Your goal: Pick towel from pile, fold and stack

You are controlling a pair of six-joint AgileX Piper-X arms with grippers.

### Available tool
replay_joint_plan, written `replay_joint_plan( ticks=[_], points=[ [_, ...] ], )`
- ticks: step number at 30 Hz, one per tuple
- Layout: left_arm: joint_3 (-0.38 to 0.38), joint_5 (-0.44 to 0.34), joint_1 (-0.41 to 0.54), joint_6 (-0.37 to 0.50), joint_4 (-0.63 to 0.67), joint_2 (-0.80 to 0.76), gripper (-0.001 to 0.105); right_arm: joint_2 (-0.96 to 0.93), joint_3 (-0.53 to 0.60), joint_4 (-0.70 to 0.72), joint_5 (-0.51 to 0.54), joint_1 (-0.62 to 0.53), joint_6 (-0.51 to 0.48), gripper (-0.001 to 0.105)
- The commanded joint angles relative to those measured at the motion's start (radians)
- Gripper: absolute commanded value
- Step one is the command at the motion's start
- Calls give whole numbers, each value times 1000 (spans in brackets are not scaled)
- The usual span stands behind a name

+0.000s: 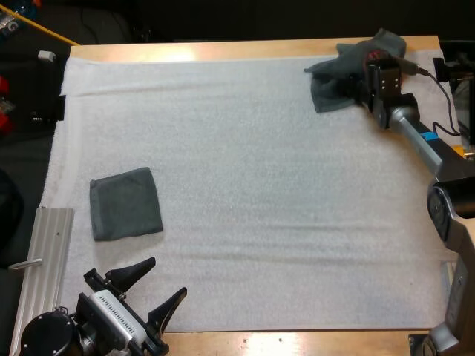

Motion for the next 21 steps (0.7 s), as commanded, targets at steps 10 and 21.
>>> replay_joint_plan(
  ticks=[10,21],
  points=[
    [42,12,-4,-10,-33,1,65,-19,-14,56,-131,16,-10,0],
    [56,12,-4,-10,-32,1,65,-345,-14,249,-73,172,-289,0]
  ],
)
